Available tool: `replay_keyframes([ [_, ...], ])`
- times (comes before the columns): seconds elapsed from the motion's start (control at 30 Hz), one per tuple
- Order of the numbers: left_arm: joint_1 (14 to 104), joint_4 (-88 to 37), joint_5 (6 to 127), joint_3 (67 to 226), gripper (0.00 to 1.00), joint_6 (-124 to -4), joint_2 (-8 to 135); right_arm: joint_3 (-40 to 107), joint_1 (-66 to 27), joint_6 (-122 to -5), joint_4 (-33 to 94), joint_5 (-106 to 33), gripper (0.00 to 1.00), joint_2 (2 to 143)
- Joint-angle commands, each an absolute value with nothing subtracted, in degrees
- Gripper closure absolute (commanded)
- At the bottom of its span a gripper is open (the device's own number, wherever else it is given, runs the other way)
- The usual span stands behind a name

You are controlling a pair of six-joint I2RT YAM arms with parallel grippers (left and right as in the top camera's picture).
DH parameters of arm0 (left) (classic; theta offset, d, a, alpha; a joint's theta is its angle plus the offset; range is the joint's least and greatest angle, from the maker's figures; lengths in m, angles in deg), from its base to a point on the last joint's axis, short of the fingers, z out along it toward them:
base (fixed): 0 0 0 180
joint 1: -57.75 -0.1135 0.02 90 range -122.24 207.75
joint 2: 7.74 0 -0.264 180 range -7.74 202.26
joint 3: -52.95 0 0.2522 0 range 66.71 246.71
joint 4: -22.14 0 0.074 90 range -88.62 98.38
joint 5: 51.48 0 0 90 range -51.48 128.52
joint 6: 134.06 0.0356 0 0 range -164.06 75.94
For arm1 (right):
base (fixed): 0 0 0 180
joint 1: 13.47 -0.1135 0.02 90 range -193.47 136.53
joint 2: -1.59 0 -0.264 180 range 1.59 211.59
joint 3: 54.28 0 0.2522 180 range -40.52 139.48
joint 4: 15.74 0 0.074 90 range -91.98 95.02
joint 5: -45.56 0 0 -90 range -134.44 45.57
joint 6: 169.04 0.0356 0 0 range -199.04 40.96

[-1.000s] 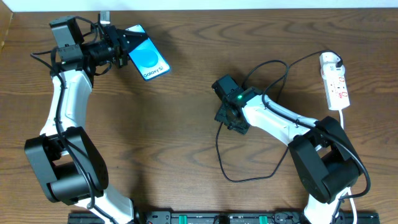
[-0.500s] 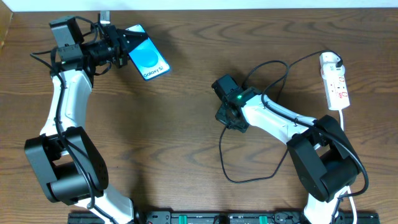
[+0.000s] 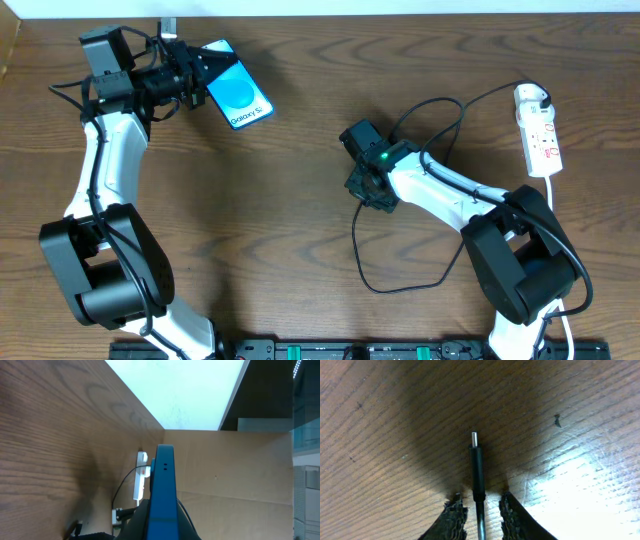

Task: Plug charger to phone and switch on socket
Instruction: 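Grasp the black cable's connector on the table with the right gripper, then lift the connector and move it left toward the phone's bottom port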

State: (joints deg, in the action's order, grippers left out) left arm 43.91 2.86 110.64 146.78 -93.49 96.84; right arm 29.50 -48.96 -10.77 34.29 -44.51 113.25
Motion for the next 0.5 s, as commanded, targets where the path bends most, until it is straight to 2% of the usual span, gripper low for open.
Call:
replay_keyframes([
  [0.0, 43.5, 3.3, 112.9, 147.6, 0.93, -92.7, 95.4, 29.0, -48.7, -9.6, 34.4, -46.8, 0.80, 115.1],
  [0.47, 43.5, 3.3, 112.9, 147.6, 0.92, -92.7, 95.4, 29.0, -48.7, -9.6, 34.6, -49.8, 0.82, 115.1],
])
